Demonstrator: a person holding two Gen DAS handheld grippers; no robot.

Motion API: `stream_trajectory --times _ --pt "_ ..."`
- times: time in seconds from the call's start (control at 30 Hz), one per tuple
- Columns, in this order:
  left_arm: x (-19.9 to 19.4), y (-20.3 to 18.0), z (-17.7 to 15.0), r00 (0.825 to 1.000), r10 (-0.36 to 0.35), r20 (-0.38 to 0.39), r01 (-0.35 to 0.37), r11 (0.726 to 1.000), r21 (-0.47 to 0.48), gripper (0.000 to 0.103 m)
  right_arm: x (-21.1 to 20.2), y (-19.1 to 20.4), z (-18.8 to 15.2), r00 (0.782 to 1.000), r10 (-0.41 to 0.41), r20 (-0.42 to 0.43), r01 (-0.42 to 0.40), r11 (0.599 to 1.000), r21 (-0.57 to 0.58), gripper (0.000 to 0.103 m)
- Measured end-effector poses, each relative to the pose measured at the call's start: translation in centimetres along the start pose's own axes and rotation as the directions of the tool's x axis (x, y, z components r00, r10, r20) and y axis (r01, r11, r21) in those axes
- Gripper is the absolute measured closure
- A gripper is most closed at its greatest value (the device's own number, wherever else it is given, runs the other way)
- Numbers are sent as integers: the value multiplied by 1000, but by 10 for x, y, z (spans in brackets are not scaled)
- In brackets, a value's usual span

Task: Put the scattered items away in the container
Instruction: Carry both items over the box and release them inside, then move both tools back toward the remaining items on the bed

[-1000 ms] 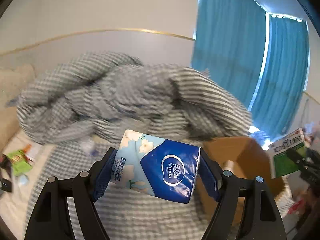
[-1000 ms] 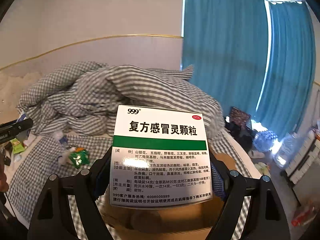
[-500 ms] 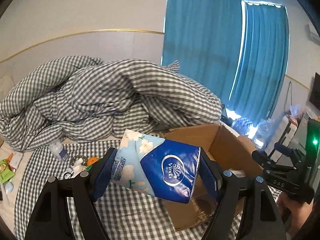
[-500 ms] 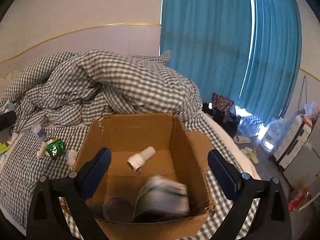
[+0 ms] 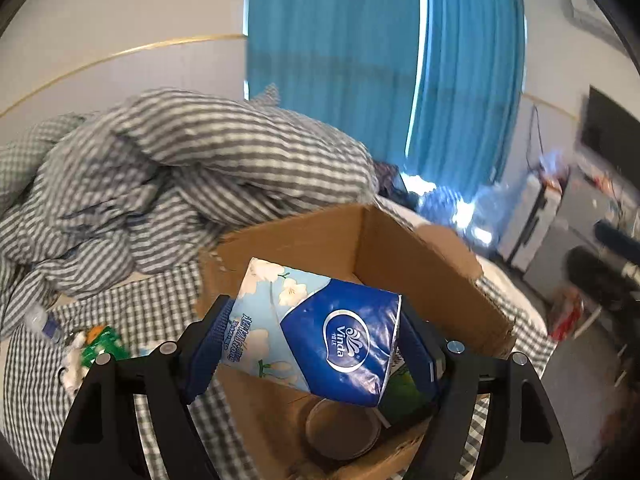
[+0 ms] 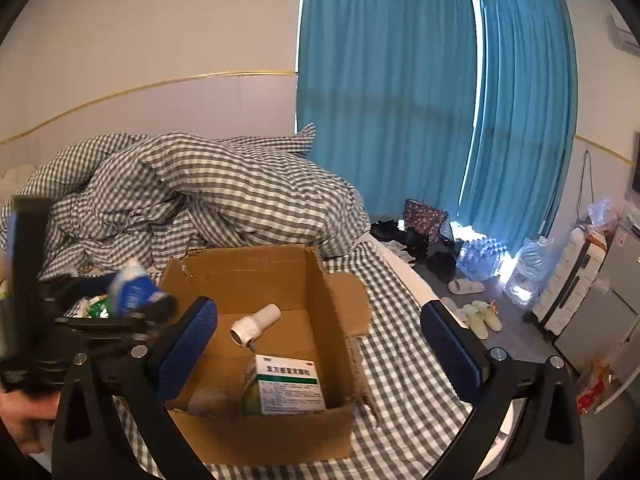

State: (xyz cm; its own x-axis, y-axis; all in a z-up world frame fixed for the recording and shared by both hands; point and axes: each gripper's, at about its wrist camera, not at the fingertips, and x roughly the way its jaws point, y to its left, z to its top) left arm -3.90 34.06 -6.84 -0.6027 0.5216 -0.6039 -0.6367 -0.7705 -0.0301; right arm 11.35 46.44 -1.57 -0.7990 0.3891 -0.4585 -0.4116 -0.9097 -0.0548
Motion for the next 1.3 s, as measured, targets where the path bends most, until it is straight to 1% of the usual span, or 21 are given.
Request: stream_trajectory --times 0.17,0.23,0.27,0.4,0.5,0.6,0.7,0.83,0.9,0.97,1.07,1.2,1.3 --pt "18 -11 3 999 -3 -50 4 1000 15 18 -8 -12 -2 1000 -13 4 13 1000 18 0" --pt "21 -8 4 998 -15 -59 16 1000 4 8 -7 -13 -2 1000 -13 2 13 1000 27 0" --pt "21 -6 5 998 -19 -59 19 1000 -4 0 -6 -12 -2 1000 -10 0 10 999 31 0" --pt "12 4 5 999 -27 -47 26 999 -28 0 -5 -4 -1 1000 6 0 -6 999 35 0" --pt "-3 20 3 1000 4 -22 -5 999 -45 0 -9 8 1 1000 28 11 -29 999 30 0" --pt "-27 48 -1 999 40 9 -39 995 -95 0 -9 22 6 998 55 22 -56 998 17 0" --pt "-48 81 -6 994 107 32 -101 985 -139 0 -7 44 13 994 106 33 -106 994 -1 0" --pt "-75 130 -18 972 233 38 -223 959 -175 0 -3 80 21 984 174 41 -172 984 -42 0" --pt "-91 157 -28 953 301 35 -289 938 -191 0 -2 105 24 975 219 46 -216 974 -72 0" --pt "-104 183 -37 935 352 26 -340 917 -208 0 -1 126 24 965 260 43 -255 962 -97 0" --pt "-122 220 -55 911 413 8 -399 883 -247 0 2 160 24 948 316 32 -309 942 -133 0" --pt "-142 265 -77 883 469 -24 -453 835 -313 0 16 209 21 920 393 3 -387 907 -167 0" --pt "-154 296 -98 866 498 -48 -478 795 -374 0 33 244 15 913 408 -29 -405 891 -204 0"
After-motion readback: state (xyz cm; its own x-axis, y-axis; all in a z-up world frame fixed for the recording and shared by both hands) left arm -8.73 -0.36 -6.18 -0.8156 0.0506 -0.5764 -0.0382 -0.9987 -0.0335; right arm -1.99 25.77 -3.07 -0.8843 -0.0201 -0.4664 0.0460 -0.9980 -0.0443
